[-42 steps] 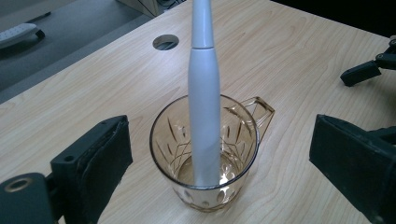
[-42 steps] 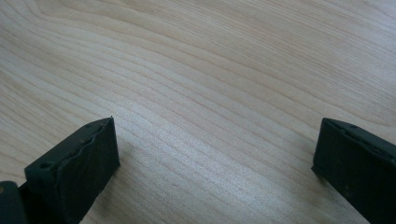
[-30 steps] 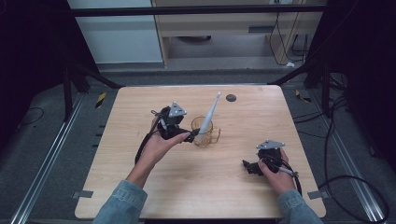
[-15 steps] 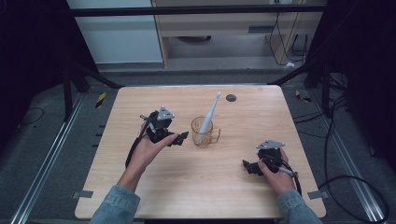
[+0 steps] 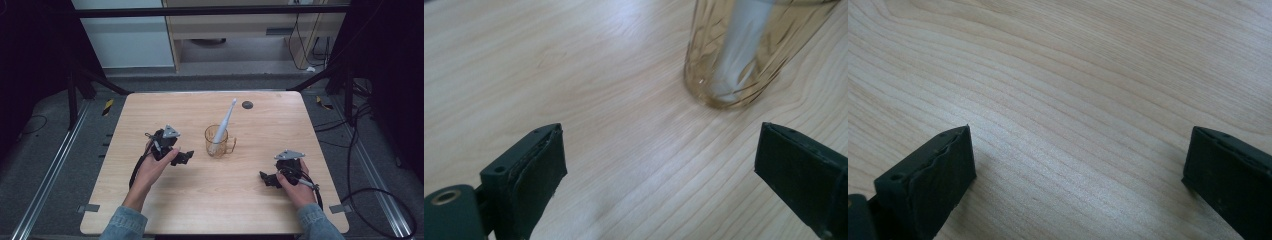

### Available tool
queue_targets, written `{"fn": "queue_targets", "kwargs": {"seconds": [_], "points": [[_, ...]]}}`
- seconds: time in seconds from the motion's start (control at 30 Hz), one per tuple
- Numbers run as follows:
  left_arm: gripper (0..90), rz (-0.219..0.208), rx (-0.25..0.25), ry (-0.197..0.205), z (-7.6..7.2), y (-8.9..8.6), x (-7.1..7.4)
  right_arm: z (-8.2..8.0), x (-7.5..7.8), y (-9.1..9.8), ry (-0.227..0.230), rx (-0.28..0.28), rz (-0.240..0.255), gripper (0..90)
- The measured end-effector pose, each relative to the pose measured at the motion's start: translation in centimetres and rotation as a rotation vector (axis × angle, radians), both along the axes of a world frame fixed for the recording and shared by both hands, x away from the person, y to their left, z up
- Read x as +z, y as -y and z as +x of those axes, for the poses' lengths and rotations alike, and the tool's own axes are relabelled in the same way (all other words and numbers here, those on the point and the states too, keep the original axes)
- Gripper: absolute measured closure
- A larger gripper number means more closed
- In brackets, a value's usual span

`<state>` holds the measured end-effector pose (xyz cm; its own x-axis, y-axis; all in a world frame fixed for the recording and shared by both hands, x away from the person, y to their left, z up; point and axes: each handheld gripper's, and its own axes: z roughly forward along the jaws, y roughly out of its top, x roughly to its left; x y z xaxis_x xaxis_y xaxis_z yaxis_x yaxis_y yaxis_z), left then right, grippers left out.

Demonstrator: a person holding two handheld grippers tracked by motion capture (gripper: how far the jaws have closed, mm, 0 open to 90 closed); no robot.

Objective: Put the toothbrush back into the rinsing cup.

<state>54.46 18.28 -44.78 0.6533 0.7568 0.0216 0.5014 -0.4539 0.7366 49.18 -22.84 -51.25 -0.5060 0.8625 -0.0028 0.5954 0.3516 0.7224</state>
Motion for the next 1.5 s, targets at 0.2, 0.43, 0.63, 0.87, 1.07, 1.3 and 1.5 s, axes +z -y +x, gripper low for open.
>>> {"fn": "queue_targets", "kwargs": {"seconds": [0.2,0.43,0.63,0.87,1.07,1.3,1.5], "points": [[6.7,-0.012,0.055,-0.037,0.1,-1.8,-1.7,0.0,0.0,0.0,-0.001,-0.001,0.001,0.3],[6.5,0.034,0.124,-0.051,0.4,-3.9,-2.4,0.0,0.0,0.0,0.000,0.000,0.000,0.3],[6.6,0.040,0.193,-0.064,0.5,-6.5,-3.3,0.0,0.0,0.0,0.000,0.000,0.000,0.3],[7.1,0.047,0.244,-0.077,0.5,-8.8,-4.1,0.0,0.0,0.0,0.000,0.000,0.000,0.3],[7.0,0.066,0.255,-0.096,0.8,-9.6,-5.0,0.0,0.0,0.0,-0.001,-0.001,0.001,0.3],[3.1,0.035,0.245,-0.051,1.0,-10.0,-5.7,0.0,0.0,0.0,0.001,0.000,-0.002,0.3],[0.0,0.020,0.229,-0.030,1.2,-10.2,-6.0,0.0,0.0,0.0,0.002,0.000,-0.005,0.3]]}}
